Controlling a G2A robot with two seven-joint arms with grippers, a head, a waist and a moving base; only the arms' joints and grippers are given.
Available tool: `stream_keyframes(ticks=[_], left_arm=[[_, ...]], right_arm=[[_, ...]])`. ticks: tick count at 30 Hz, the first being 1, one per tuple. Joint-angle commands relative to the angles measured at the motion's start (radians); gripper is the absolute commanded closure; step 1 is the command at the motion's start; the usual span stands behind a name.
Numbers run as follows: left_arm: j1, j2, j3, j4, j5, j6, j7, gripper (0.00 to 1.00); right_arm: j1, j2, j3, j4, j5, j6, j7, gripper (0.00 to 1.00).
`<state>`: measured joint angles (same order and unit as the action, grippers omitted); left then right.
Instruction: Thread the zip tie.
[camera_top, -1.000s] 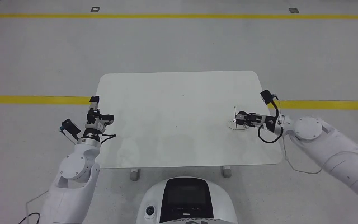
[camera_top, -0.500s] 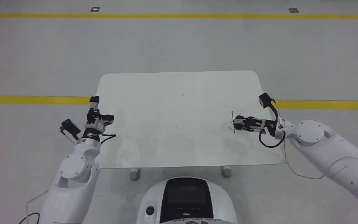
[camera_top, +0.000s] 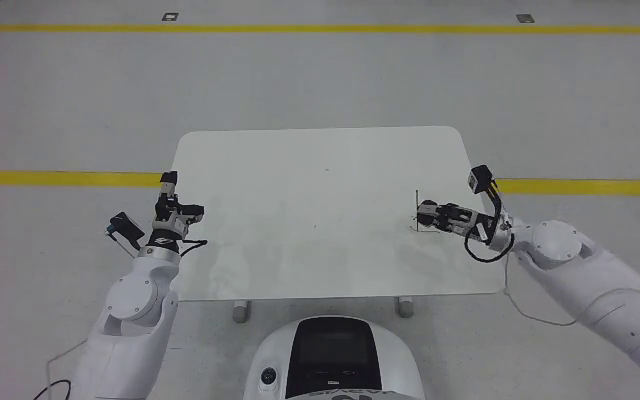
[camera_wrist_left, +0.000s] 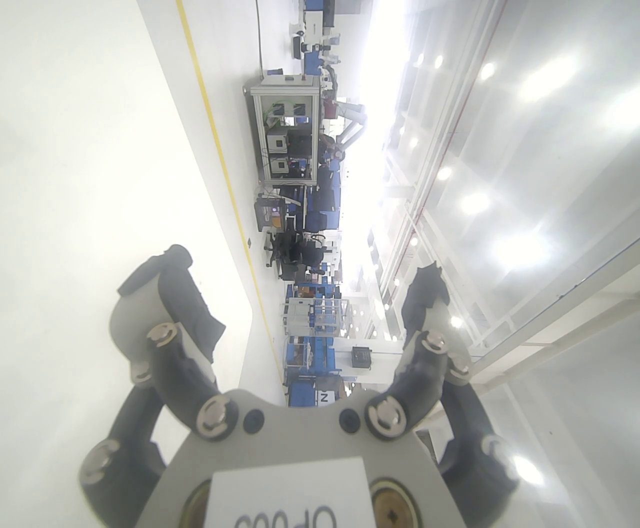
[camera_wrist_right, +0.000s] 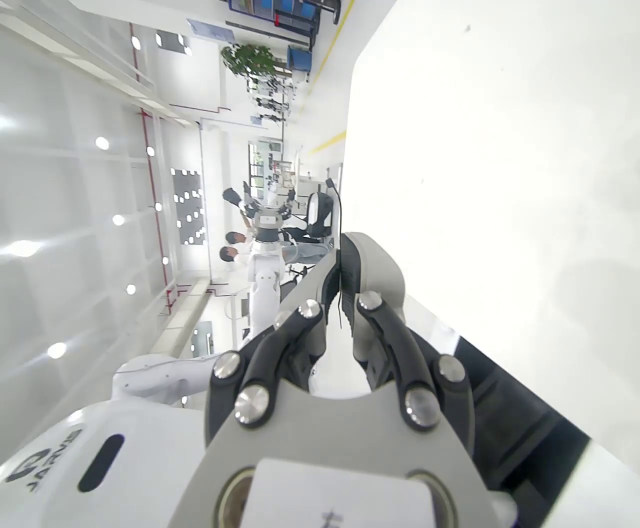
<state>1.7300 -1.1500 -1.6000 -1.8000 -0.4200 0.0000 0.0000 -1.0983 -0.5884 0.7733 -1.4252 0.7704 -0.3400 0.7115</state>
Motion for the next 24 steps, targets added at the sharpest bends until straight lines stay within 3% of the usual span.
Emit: stream_keyframes(ticks=[1, 5, 21, 24], left_arm=[[0.0, 0.0, 0.0, 0.0, 0.0, 0.0, 0.0, 0.0], [0.0, 0.0, 0.0, 0.0, 0.0, 0.0, 0.0, 0.0], [-0.001, 0.0, 0.001, -0.001, 0.004, -0.001, 0.0, 0.0], [-0.011, -0.001, 0.046, -0.031, 0.136, -0.044, 0.0, 0.0]], right_arm=[[-0.033, 0.005, 0.037, -0.012, 0.053, 0.0, 0.016, 1.0], [-0.079, 0.013, 0.086, -0.022, 0.122, 0.0, 0.063, 1.0], [-0.081, 0.012, 0.086, -0.026, 0.121, 0.003, 0.053, 1.0], [-0.093, 0.003, 0.092, -0.042, 0.127, 0.024, 0.03, 1.0]])
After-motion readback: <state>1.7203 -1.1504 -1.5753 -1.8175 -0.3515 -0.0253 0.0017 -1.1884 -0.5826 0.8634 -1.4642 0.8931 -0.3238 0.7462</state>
